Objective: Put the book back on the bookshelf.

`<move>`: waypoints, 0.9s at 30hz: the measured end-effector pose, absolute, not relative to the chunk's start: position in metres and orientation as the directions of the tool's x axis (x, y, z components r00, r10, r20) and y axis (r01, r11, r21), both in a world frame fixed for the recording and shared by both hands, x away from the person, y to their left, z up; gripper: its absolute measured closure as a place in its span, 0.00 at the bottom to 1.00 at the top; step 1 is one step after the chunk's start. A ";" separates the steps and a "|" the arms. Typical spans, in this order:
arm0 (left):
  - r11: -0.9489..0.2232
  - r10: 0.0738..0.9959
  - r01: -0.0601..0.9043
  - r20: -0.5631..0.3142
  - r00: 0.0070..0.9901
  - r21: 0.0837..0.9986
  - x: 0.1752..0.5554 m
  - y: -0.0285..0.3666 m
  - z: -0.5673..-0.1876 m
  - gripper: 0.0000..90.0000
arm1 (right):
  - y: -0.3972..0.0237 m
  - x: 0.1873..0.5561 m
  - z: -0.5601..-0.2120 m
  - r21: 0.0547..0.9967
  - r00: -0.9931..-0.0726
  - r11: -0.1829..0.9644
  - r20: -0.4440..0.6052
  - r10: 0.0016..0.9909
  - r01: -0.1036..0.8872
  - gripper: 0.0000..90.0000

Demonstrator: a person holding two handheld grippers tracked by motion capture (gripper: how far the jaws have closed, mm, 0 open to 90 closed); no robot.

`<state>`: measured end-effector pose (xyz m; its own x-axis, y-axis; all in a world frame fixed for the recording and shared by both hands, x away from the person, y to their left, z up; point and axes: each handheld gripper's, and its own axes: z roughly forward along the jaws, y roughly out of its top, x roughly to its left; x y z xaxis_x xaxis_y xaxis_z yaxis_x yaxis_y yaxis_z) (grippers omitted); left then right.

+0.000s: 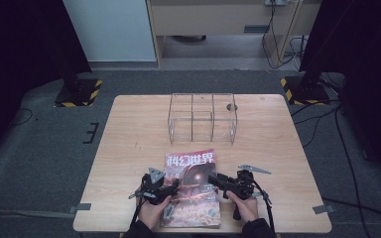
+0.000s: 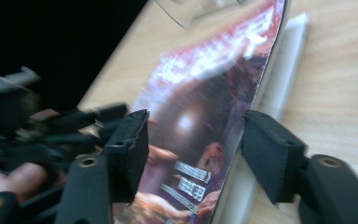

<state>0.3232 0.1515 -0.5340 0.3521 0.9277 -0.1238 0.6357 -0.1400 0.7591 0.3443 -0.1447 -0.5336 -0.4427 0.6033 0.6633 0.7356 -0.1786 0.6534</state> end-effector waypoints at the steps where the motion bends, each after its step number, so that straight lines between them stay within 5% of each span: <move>1: -0.142 0.927 0.636 -0.124 0.355 0.759 0.323 0.151 -0.534 0.41 | -0.144 0.344 -0.532 0.643 -0.449 -0.211 0.697 0.559 0.736 0.51; 17: -0.134 0.927 0.639 -0.131 0.350 0.758 0.323 0.153 -0.534 0.41 | -0.127 0.349 -0.533 0.700 -0.526 0.044 0.492 0.694 0.713 0.34; 27: -0.135 0.928 0.639 -0.129 0.349 0.758 0.323 0.153 -0.534 0.41 | -0.127 0.349 -0.532 0.711 -0.533 -0.045 0.566 0.629 0.702 0.39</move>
<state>0.3232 0.1529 -0.5339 0.3491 0.9281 -0.1292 0.6386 -0.1347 0.7577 0.3492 -0.1269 -0.5316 -0.5332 0.6288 0.5661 0.7018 -0.0450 0.7110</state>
